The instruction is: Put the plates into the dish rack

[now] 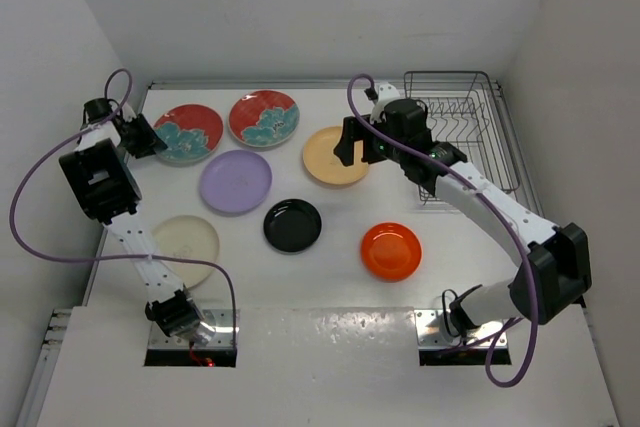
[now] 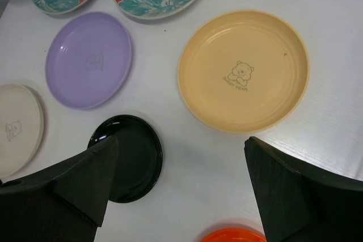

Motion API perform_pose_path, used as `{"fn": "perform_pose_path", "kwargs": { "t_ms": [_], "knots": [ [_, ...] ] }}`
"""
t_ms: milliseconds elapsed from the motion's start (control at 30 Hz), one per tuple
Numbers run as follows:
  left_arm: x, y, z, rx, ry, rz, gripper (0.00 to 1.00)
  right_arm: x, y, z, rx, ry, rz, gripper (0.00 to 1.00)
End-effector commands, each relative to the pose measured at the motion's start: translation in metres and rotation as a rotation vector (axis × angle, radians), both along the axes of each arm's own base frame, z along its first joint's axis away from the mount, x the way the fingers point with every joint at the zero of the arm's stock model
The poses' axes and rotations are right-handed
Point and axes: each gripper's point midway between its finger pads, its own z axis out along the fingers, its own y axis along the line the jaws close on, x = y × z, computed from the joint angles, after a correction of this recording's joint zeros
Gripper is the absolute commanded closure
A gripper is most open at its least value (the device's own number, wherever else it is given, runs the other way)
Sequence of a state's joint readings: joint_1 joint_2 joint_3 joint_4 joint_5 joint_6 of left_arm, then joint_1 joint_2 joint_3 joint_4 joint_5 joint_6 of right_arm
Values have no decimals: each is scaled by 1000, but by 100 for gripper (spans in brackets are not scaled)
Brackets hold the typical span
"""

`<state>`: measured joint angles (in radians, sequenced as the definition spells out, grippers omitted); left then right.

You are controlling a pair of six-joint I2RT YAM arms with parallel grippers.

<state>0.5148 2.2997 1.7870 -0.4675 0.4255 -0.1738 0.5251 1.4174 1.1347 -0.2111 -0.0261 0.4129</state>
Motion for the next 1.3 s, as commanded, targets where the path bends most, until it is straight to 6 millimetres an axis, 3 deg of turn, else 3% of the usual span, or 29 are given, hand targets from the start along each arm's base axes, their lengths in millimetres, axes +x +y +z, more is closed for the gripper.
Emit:
{"fn": "perform_pose_path", "kwargs": {
  "t_ms": [0,67,100,233,400,433,600,667,933,1133,1200,1267],
  "knots": [
    [-14,-19,-48,-120,98,-13,67,12,1,26,4,-79,-4,9],
    [-10,-18,-47,-125,85,-20,82,12,1,27,2,-85,-4,9],
    [-11,-16,-46,-140,81,-8,100,13,0,27,0,-88,-7,9],
    [-1,-16,-33,-179,22,-46,100,16,2,25,-7,-89,0,9],
    [19,4,60,-21,-167,-113,100,17,11,30,-2,-95,58,9],
    [21,6,94,35,-226,-133,100,17,13,26,-11,-89,71,9],
    [20,-7,194,154,-409,-225,100,16,21,29,9,-98,108,9],
    [20,-27,225,211,-465,-281,100,15,22,28,11,-99,118,9],
    [9,-80,257,296,-487,-437,100,8,23,24,11,-104,157,10],
    [1,-143,285,352,-539,-596,100,8,28,23,23,-106,185,10],
    [-5,-171,303,380,-584,-663,100,10,31,29,25,-136,198,10],
    [-11,-191,307,374,-589,-706,100,13,37,33,40,-157,225,10]
  ]
}}
